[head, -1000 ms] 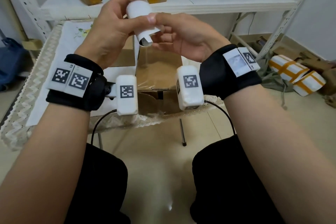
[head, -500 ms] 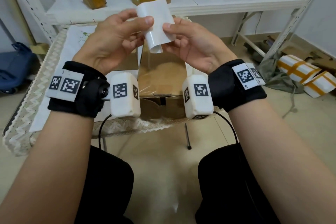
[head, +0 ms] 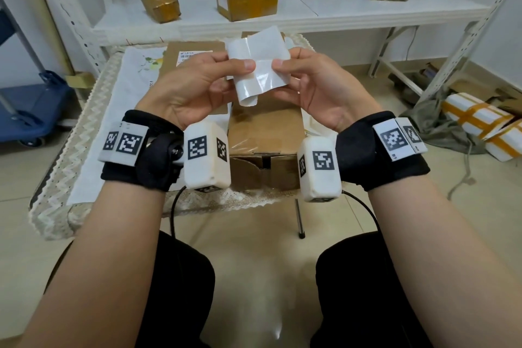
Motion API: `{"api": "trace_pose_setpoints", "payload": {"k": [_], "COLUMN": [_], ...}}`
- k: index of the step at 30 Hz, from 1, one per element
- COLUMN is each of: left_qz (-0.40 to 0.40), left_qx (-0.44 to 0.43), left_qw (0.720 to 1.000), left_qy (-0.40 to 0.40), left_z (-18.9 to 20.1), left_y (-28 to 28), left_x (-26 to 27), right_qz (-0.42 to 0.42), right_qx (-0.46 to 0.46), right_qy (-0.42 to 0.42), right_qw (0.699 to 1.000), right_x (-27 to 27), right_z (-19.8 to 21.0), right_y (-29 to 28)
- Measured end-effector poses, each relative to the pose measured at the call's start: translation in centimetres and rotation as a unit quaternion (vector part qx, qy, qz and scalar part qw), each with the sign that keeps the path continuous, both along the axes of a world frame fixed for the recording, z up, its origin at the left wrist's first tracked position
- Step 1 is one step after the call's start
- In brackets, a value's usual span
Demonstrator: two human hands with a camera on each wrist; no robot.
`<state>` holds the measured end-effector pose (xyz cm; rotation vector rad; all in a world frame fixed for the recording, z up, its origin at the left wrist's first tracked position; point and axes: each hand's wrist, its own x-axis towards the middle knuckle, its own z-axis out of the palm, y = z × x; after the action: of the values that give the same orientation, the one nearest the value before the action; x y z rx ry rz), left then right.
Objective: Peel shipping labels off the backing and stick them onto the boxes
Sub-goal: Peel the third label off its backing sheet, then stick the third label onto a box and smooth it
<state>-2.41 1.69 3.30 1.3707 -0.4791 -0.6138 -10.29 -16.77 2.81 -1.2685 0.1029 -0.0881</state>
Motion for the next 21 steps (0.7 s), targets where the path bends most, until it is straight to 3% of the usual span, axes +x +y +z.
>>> {"api": "trace_pose_setpoints", "payload": {"k": [10,15,21], "left_qz": [0.022,0.101,0.177], "left_qx": [-0.005,0.005,0.030], "left_qw": [0.999,0.993,0.967], "left_qy": [-0.031,-0.068,-0.178], "left_z": [-0.6,-0.7,-0.9], "left_y": [1.2,1.4,1.4], "left_x": [1.6,1.4,1.3], "right_qz": [-0.069,-0.100,-0.106], "right_qx": [0.033,-0.020,-0.022], "right_qy": [-0.029,-0.020,-0.044], "right_qw": [0.997,0.995,0.993], "right_x": [-0.3,-0.2,0.0], "right_z": [-0.7,-1.2,-1.1], "right_y": [-1.5,-1.6,-1.5]}}
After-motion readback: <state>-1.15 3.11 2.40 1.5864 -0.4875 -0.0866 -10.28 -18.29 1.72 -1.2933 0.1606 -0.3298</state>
